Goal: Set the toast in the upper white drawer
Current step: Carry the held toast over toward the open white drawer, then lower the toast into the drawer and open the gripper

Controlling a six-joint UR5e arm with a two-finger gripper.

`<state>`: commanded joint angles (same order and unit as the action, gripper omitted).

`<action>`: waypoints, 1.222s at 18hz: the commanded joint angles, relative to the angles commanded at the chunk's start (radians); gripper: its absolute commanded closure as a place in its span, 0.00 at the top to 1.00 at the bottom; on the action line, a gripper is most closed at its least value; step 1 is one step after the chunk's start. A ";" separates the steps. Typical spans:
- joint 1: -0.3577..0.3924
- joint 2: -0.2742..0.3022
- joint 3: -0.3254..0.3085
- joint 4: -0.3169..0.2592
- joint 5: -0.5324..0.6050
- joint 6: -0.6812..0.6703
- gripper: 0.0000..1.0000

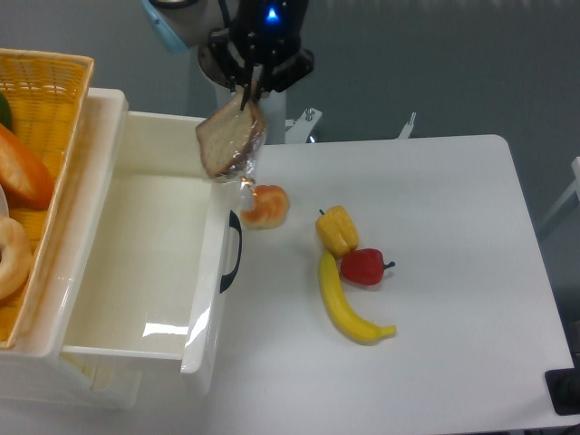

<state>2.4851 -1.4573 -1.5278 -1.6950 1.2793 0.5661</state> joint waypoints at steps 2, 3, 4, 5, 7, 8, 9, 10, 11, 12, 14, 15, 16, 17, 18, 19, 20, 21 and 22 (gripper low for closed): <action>-0.015 -0.008 -0.005 0.003 -0.005 -0.002 0.00; -0.026 -0.017 -0.005 0.003 -0.008 -0.008 0.00; -0.031 -0.024 -0.005 0.003 -0.008 -0.026 0.00; -0.044 -0.031 -0.003 0.005 -0.006 -0.052 0.00; -0.074 -0.051 -0.003 0.032 -0.002 -0.080 0.00; -0.083 -0.054 -0.003 0.038 -0.003 -0.081 0.00; -0.087 -0.060 -0.003 0.040 -0.006 -0.081 0.00; -0.092 -0.066 -0.002 0.041 -0.006 -0.089 0.00; -0.104 -0.069 -0.002 0.052 -0.006 -0.103 0.00; -0.115 -0.077 -0.003 0.069 -0.005 -0.119 0.00; -0.132 -0.090 -0.003 0.083 -0.003 -0.140 0.01; -0.133 -0.097 -0.003 0.084 -0.003 -0.138 0.07; -0.137 -0.104 -0.003 0.087 -0.003 -0.134 0.15; -0.143 -0.109 -0.003 0.097 -0.003 -0.137 0.16; -0.152 -0.112 -0.003 0.106 -0.002 -0.137 0.19; -0.155 -0.115 -0.003 0.110 -0.002 -0.135 0.24; -0.156 -0.118 -0.003 0.115 -0.002 -0.135 0.27; -0.156 -0.120 -0.002 0.118 -0.002 -0.133 0.31; -0.158 -0.120 -0.003 0.121 0.000 -0.130 0.38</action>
<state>2.3271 -1.5769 -1.5309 -1.5739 1.2793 0.4356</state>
